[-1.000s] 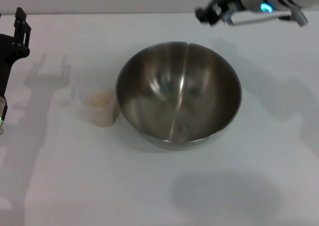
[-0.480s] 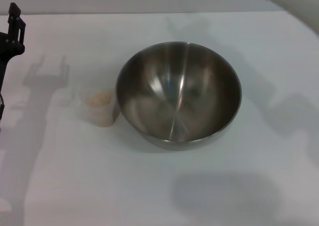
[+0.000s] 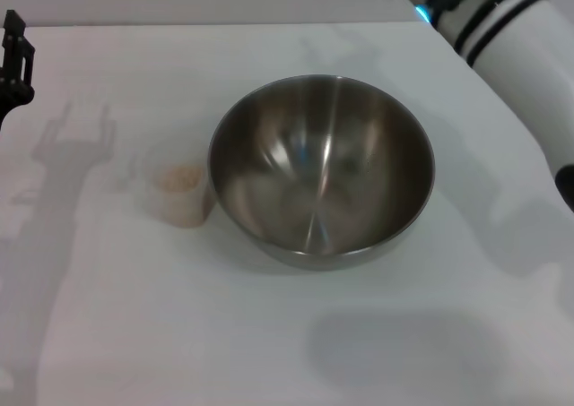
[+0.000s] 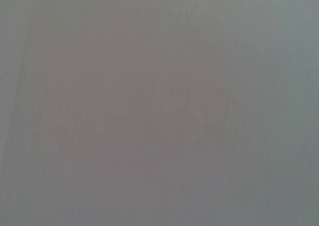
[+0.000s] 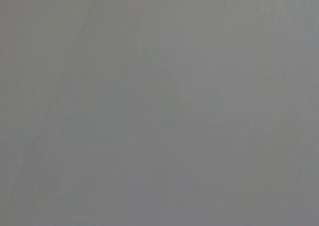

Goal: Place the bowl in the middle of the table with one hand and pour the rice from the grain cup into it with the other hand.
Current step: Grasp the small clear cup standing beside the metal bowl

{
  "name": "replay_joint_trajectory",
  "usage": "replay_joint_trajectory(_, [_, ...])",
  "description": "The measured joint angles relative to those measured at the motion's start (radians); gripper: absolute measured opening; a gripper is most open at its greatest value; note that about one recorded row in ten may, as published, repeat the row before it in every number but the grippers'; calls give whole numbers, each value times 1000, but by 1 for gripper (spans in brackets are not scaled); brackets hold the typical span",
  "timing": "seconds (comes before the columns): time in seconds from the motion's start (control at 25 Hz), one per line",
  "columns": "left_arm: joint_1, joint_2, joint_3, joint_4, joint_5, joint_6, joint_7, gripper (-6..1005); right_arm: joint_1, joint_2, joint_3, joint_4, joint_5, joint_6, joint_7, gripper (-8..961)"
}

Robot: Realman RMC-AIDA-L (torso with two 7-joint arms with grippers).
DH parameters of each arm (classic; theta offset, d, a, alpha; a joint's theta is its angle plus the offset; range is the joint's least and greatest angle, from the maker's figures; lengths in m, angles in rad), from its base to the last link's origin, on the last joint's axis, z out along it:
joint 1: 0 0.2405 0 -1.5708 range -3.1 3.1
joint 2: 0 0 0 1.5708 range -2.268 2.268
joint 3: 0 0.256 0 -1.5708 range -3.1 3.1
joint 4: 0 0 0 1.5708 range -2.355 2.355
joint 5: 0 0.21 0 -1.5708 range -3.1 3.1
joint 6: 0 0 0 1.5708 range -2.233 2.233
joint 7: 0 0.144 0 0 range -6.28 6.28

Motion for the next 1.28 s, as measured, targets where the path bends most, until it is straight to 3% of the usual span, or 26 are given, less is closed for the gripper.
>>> replay_joint_trajectory(0.2, [14, 1, 0, -2, 4, 14, 0, 515, -55, 1, -13, 83, 0, -167, 57, 490])
replay_joint_trajectory(0.48, [32, -1, 9, -4, 5, 16, 0, 515, -190, 1, -29, 161, -1, -416, 58, 490])
replay_joint_trajectory(0.56, [51, -3, 23, -9, 6, 19, 5, 515, -222, 1, -14, 234, -1, -545, 55, 490])
replay_joint_trajectory(0.84, [95, -3, 76, -9, 7, 21, 10, 514, -196, -3, 54, 482, 2, -787, 56, 489])
replay_joint_trajectory(1.04, [127, -5, 107, -6, 7, 18, 10, 514, -166, -3, 90, 562, 6, -834, 59, 489])
replay_joint_trajectory(1.28, [154, -1, 207, 11, 7, 21, 11, 513, -100, -7, 110, 644, 24, -841, 57, 489])
